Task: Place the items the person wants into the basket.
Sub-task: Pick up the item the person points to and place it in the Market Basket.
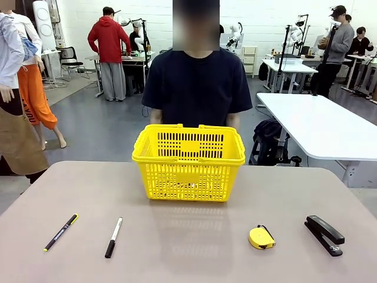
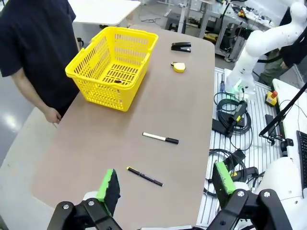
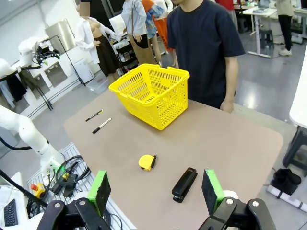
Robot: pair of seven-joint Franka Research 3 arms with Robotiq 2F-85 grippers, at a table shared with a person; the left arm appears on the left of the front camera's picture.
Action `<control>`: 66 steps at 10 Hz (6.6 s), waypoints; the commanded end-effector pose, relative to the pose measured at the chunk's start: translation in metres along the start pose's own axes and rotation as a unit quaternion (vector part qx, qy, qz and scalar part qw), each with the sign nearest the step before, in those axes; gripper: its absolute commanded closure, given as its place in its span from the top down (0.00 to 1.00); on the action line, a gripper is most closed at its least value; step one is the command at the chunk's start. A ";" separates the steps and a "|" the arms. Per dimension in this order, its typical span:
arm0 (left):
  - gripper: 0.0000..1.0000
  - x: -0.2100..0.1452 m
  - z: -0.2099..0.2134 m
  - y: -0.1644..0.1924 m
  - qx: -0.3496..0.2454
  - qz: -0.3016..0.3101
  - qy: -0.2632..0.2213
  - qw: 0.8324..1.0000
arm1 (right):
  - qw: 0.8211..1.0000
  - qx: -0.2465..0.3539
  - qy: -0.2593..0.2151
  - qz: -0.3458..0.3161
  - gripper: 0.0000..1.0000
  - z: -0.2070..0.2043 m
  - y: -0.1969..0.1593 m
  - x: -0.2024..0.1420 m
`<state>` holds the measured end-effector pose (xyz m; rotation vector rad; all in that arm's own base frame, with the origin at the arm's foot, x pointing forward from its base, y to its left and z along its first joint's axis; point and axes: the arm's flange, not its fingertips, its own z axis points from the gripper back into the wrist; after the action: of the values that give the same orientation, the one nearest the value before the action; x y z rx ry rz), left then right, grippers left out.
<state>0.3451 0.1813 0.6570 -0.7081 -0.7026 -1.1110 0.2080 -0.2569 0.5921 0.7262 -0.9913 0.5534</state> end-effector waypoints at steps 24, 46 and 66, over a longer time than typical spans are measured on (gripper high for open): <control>1.00 0.119 -0.097 -0.065 0.172 0.032 0.105 0.979 | 1.000 0.004 -0.011 0.011 1.00 0.000 -0.001 0.002; 1.00 0.025 -0.424 -0.014 0.289 0.316 0.307 0.850 | 1.000 0.004 -0.011 0.011 1.00 0.000 -0.001 0.002; 0.31 -0.057 -0.520 -0.005 0.321 0.414 0.333 0.784 | 1.000 0.004 -0.011 0.011 1.00 0.000 -0.001 0.002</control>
<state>0.3992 -0.2058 0.3073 0.0405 -0.0535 -0.1801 0.2084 -0.2565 0.5927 0.7215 -0.9917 0.5601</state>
